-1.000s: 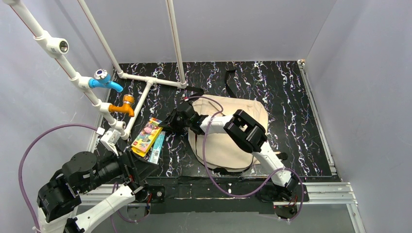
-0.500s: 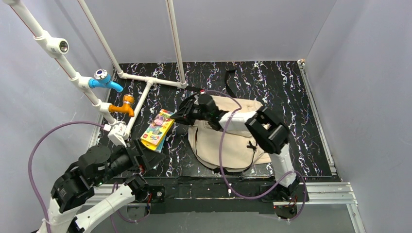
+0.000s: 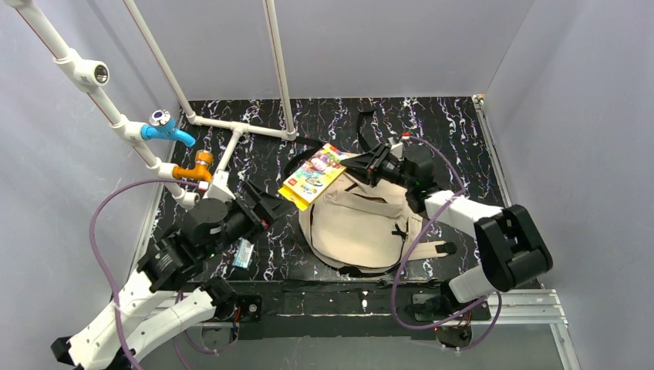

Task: Pack the student bag
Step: Pick up the stationery from the center of the board.

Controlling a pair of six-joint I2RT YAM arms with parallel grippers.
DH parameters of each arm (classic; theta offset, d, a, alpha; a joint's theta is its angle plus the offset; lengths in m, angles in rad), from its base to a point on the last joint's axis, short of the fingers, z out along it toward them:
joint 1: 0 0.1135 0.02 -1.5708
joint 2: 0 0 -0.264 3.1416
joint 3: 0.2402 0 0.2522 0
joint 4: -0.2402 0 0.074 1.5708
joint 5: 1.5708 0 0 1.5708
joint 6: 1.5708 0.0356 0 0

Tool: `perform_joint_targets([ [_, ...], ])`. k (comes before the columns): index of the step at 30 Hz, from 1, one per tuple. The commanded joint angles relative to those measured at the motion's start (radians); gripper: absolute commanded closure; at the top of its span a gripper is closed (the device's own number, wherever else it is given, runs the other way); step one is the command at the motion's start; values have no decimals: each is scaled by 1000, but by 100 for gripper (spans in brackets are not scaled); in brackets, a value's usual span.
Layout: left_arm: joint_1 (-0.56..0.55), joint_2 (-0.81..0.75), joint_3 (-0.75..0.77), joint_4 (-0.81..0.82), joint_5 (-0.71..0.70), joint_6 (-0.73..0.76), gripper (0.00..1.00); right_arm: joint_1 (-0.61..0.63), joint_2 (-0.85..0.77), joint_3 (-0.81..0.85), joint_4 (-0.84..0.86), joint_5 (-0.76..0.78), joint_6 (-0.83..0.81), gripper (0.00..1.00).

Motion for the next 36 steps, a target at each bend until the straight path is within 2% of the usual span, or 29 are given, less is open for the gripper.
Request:
perform_joint_targets([
  [1,4,79,-19,152,-51,-88,2,-60,-112,-28,29,-82,32,98],
  [7,4,181,-107,477,-28,-132,2,-64,-142,-51,93,-101,106,98],
  [9,4,201,-130,573,-30,-124,7,-64,-144,-57,116,-107,133,98],
  [11,3,209,-159,662,-35,-124,14,-64,-154,-67,129,-101,152,98],
  [17,3,209,-192,689,-83,-124,43,-64,-182,-83,143,-77,194,97],
  [22,3,189,-212,753,-95,-84,58,-63,-210,-104,146,-40,222,91],
  [27,3,175,-220,790,-98,-56,90,-62,-216,-92,147,-54,202,82],
  [30,3,157,-229,790,-94,-45,95,-62,-228,-81,98,-84,141,66],
  [34,3,104,-252,785,-87,-30,98,-65,-236,-38,-10,-207,-66,27],
  [36,4,69,-256,759,-71,-17,98,-67,-238,26,-208,-303,-273,9],
])
